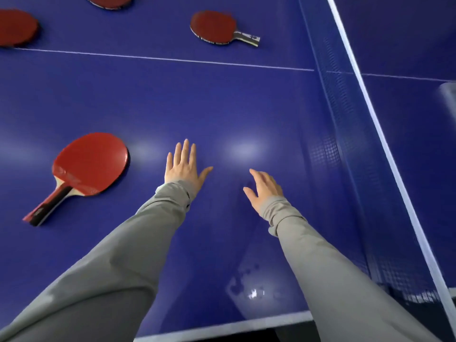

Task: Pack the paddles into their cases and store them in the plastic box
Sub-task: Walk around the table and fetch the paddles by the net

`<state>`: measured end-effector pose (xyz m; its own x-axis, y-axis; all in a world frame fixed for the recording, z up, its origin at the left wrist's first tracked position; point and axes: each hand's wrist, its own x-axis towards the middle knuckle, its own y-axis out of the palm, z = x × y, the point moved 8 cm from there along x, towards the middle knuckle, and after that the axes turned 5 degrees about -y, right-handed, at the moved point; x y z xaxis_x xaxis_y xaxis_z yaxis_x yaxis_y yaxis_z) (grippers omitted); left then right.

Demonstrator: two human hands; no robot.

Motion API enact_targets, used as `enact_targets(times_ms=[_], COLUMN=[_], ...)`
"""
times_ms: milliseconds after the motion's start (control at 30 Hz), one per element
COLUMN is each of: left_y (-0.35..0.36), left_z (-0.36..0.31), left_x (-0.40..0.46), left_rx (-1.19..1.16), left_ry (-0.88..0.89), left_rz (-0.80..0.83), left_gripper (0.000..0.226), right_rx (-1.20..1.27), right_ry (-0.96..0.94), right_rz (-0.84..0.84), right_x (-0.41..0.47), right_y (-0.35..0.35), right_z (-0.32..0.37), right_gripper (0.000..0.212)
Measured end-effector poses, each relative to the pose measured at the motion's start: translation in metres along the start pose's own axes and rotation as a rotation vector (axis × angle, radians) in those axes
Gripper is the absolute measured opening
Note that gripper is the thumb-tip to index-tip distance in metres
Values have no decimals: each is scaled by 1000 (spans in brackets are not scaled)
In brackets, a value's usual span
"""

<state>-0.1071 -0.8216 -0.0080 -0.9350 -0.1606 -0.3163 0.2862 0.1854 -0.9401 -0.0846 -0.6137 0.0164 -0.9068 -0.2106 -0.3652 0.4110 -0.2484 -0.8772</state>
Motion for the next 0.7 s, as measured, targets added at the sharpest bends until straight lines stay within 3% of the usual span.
enact_targets(times_ms=[333,467,700], left_y=[5,8,6], left_z=[-26,-26,-26], left_x=[131,135,138], left_rx=[-48,-33,-18], left_ry=[-117,-134,-142], left_rz=[-100,-210,-197], left_gripper=[83,86,84], right_rx=[33,62,46], right_ry=[-159,-188,-208], right_rz=[-200,-279,-403], right_x=[152,222,345], right_y=[-59,-88,-141], right_z=[-13,-16,-11], right_gripper=[53,52,57])
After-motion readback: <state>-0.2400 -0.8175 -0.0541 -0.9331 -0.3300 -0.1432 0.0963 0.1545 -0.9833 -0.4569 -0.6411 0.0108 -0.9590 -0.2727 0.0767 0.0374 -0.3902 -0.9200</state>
